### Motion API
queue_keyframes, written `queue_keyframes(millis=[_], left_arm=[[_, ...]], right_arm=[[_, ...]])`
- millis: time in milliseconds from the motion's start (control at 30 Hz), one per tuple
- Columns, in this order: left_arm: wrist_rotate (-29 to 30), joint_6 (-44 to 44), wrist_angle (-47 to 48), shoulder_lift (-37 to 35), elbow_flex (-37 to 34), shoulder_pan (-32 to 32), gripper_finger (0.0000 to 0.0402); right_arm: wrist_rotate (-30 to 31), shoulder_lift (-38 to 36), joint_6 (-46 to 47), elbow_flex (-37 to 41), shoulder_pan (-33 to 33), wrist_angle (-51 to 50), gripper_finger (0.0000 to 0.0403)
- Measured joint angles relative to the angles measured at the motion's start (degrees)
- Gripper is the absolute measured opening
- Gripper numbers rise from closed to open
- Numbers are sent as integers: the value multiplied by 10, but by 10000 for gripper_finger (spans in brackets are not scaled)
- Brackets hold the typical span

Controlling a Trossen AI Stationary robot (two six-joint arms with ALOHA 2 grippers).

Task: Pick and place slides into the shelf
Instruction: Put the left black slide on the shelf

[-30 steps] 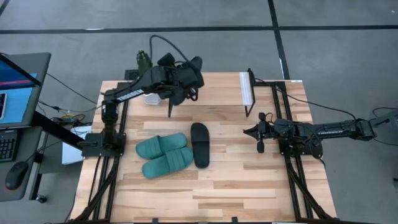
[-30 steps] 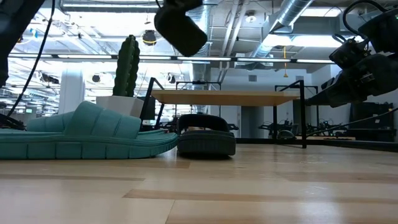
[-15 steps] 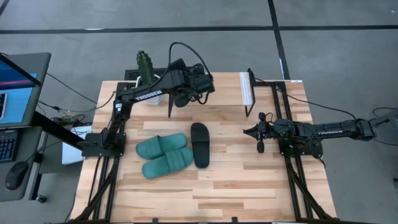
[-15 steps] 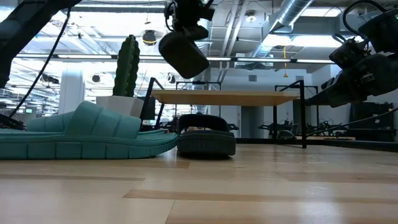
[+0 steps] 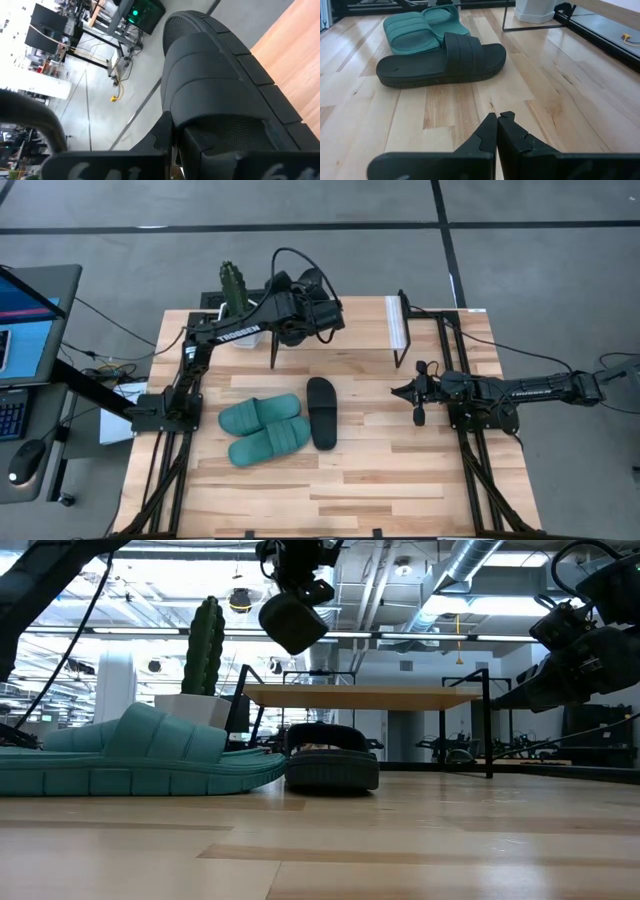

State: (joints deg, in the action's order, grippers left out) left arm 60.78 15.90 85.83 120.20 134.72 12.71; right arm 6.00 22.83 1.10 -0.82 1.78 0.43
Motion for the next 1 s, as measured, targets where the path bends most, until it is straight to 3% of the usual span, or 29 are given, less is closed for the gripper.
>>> queue_keyframes(millis=[400,733,1000], left_arm=[[31,27,40,38,-40,-1,0],[25,26,-7,38,-109,5,0],[17,18,-9,37,-112,12,0]], right_arm=[[0,0,0,0,0,0,0],[0,0,0,0,0,0,0],[0,0,0,0,0,0,0]])
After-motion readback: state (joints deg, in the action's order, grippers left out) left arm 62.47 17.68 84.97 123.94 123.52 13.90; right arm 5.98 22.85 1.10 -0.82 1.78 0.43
